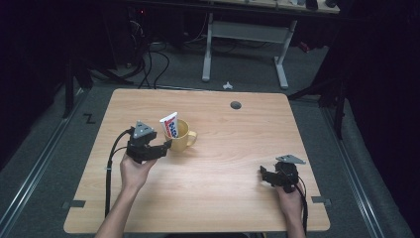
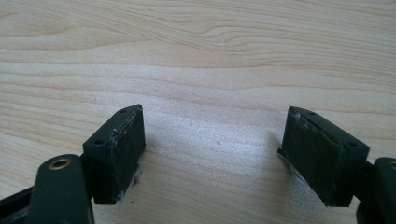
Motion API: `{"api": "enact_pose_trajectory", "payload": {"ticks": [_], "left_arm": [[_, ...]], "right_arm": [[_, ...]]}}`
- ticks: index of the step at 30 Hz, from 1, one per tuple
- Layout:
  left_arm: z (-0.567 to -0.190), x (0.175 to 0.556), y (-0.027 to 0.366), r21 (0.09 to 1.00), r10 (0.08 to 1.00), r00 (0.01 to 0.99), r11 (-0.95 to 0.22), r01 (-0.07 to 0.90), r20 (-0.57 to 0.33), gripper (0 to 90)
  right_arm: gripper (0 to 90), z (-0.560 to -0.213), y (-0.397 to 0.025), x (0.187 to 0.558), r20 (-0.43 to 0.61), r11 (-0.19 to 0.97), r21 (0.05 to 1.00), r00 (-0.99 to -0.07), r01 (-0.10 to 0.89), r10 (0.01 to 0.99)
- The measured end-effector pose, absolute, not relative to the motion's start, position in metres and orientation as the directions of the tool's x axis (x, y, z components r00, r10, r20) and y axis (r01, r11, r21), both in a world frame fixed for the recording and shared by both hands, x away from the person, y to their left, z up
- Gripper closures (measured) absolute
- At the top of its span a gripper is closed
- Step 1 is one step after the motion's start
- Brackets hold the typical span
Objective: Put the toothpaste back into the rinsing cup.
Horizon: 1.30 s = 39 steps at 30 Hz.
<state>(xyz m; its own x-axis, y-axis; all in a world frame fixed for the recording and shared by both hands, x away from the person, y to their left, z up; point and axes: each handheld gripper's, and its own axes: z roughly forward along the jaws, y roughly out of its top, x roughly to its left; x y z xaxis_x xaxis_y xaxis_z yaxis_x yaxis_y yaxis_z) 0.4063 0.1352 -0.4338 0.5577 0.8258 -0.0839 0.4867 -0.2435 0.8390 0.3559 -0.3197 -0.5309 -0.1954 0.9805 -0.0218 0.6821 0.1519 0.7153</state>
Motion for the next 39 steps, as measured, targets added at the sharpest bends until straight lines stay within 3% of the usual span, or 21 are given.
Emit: {"api": "enact_pose_trajectory", "payload": {"ticks": [39], "left_arm": [[-0.444, 0.387, 0.148, 0.841, 0.827, 0.55, -0.21, 0.498, -0.119, 34.4]], "right_arm": [[21.6, -0.531, -0.32, 0.356, -0.022, 0.152, 0.715, -0.195, 0.682, 0.981]]}}
